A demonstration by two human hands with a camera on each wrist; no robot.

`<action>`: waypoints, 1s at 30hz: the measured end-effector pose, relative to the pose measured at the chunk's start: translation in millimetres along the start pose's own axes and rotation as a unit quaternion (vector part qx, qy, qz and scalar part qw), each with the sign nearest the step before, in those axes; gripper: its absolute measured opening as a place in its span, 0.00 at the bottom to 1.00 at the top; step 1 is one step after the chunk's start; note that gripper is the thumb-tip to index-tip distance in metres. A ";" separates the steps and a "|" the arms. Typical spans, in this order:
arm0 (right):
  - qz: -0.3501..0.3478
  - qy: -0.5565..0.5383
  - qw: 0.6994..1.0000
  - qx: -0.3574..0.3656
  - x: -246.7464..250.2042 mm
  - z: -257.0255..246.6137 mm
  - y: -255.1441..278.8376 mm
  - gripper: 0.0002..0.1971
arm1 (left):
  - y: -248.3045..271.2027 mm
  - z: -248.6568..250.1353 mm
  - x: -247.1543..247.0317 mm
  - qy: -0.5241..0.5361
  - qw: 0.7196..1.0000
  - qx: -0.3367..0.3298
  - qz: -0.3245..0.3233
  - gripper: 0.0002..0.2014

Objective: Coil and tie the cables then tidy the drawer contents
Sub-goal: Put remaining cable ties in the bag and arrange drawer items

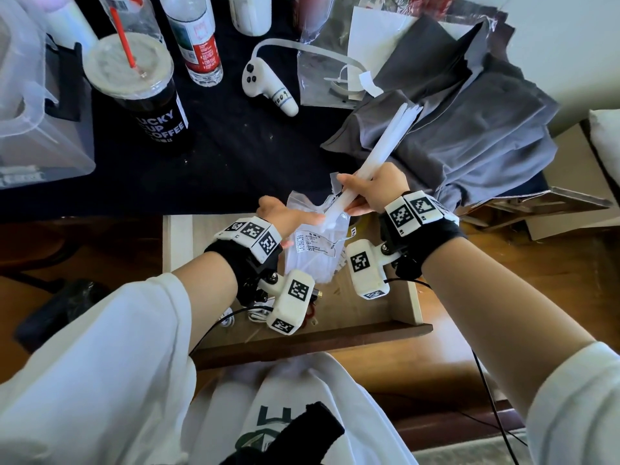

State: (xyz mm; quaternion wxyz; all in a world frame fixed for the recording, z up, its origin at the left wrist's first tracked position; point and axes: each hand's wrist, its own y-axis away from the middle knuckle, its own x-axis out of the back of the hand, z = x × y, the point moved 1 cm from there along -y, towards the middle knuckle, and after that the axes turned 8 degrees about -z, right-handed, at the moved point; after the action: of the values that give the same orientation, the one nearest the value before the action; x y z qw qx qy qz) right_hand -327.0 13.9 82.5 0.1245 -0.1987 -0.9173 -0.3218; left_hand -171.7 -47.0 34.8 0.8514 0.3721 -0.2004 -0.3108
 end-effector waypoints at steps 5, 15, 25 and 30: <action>-0.007 -0.001 1.000 -0.010 -0.5 1.2 -1.3 0.19 | 13.3 2.4 -3.3 0.015 0.979 0.121 -0.162 0.15; 0.021 0.012 1.000 0.006 7.8 -0.2 -1.5 0.18 | 20.1 9.9 -8.7 -0.068 0.979 0.042 -0.187 0.12; 0.001 0.056 0.994 0.092 5.7 -9.0 5.2 0.10 | 27.2 16.1 -8.0 -0.065 0.983 0.040 -0.165 0.11; -0.079 0.161 0.971 0.155 1.7 -9.1 13.4 0.14 | 24.8 22.0 0.9 -0.040 0.987 0.045 -0.146 0.13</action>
State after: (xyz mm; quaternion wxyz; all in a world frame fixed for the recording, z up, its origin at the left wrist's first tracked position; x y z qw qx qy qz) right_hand -321.6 18.2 97.3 0.2736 -0.0494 -0.9369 -0.2118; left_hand -174.1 -45.6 67.9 0.7705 0.4230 -0.1914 -0.4367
